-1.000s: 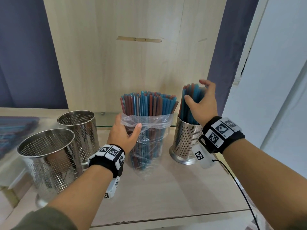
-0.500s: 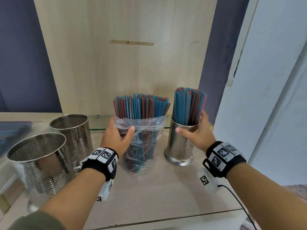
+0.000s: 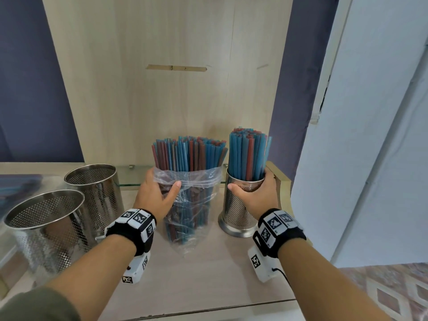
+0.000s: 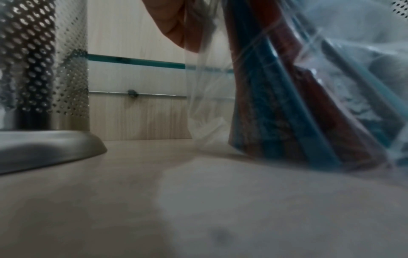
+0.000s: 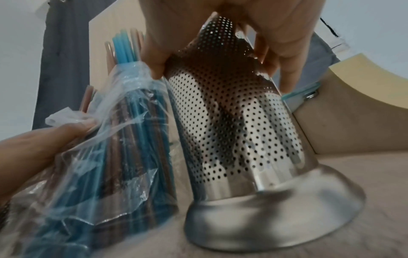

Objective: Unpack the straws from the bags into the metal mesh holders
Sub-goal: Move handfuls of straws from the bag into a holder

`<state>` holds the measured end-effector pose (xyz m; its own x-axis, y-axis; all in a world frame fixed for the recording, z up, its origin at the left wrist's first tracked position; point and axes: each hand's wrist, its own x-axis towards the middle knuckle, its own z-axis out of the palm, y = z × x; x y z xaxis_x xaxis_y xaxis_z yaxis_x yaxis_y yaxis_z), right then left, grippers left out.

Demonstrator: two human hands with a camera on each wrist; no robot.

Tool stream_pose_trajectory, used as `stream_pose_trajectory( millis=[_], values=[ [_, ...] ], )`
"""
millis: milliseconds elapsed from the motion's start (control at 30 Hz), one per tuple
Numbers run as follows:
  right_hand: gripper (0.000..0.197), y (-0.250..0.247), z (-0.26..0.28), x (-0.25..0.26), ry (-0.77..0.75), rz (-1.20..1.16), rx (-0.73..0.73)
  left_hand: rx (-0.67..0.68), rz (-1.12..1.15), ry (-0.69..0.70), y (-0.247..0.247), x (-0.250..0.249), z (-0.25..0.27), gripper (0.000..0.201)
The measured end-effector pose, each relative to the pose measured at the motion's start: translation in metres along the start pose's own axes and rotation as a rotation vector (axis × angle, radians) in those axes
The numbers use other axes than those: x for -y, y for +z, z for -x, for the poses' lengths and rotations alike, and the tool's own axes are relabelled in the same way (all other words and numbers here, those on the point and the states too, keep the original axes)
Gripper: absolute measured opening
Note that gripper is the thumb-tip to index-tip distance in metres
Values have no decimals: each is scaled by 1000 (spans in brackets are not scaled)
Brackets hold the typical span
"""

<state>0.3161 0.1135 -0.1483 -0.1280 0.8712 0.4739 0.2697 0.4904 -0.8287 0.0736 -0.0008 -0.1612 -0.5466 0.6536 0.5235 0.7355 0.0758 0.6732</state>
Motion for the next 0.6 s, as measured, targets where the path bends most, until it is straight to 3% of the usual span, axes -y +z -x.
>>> stream_pose_trajectory(
  millis=[133,233,300,433,500,600],
  values=[
    [99,-3,1,2,39,19,78,67,-184,-40,-4,-4,-11,84],
    [101,-7,1,1,44,11,106,95,-263,-77,-9,-16,-26,82],
    [100,-7,2,1,40,4,107,122,-207,-116,-16,-24,-35,86],
    [97,-5,0,-2,23,-12,111,52,156,-246,-25,-41,-50,88],
    [97,-4,-2,-4,10,-9,103,58,146,-278,-30,-52,-58,97],
    [98,-1,-3,-7,0,-7,93,187,28,-323,-34,-63,-67,119]
  ],
)
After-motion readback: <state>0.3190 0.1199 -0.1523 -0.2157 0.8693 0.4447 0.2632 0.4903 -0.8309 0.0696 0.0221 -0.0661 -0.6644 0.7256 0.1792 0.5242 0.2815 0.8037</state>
